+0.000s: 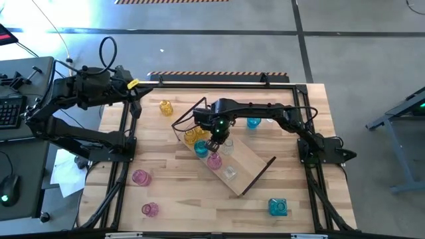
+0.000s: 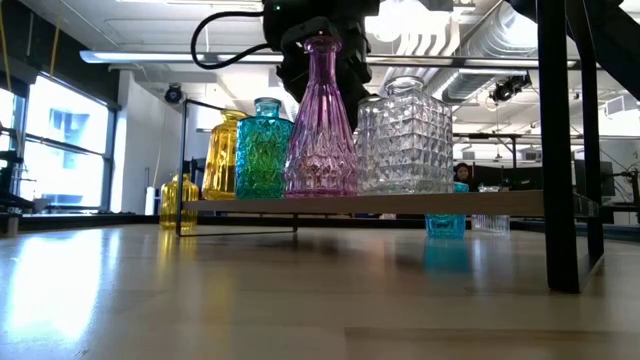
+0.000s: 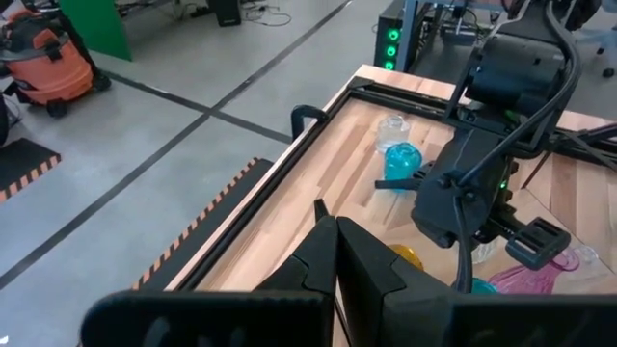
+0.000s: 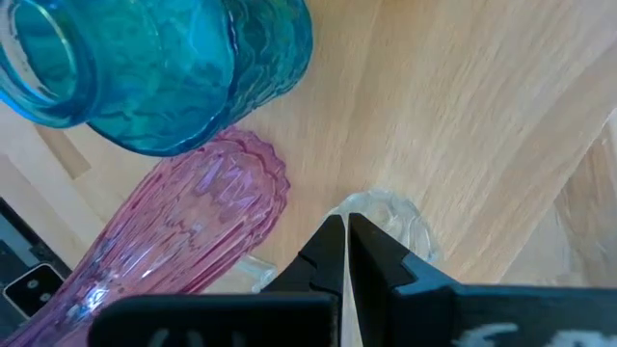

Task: Sort vases onto shelf
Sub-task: Put the left crystal vase on the shelf, then adjust the crystal vases on the shelf

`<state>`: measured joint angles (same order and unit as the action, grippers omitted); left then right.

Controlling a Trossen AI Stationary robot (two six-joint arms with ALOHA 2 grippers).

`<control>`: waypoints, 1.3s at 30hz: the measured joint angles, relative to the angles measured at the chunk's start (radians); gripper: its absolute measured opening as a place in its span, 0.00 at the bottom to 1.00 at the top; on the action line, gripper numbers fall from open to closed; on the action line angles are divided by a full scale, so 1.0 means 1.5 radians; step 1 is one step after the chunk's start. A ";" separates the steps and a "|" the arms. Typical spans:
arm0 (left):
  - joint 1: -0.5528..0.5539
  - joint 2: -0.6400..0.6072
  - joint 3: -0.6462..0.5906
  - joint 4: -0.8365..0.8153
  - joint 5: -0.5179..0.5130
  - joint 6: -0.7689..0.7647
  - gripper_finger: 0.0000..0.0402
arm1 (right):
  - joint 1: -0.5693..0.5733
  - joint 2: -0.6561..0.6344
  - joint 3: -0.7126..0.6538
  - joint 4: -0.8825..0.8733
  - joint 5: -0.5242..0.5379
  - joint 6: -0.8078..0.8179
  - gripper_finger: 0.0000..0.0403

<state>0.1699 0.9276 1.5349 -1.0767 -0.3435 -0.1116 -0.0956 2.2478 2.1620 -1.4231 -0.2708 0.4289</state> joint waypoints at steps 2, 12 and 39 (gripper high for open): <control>0.000 -0.002 0.000 -0.004 0.000 0.000 0.00 | 0.001 -0.001 -0.005 0.002 -0.008 0.001 0.00; 0.000 -0.012 0.000 -0.003 0.000 0.000 0.00 | 0.021 -0.003 -0.089 0.046 -0.039 0.022 0.00; 0.000 0.011 0.000 -0.058 0.076 -0.006 0.00 | -0.047 -0.049 -0.089 0.114 0.091 0.042 0.00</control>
<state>0.1699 0.9448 1.5345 -1.1637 -0.2298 -0.1207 -0.1659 2.1738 2.0281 -1.2514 -0.1336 0.4923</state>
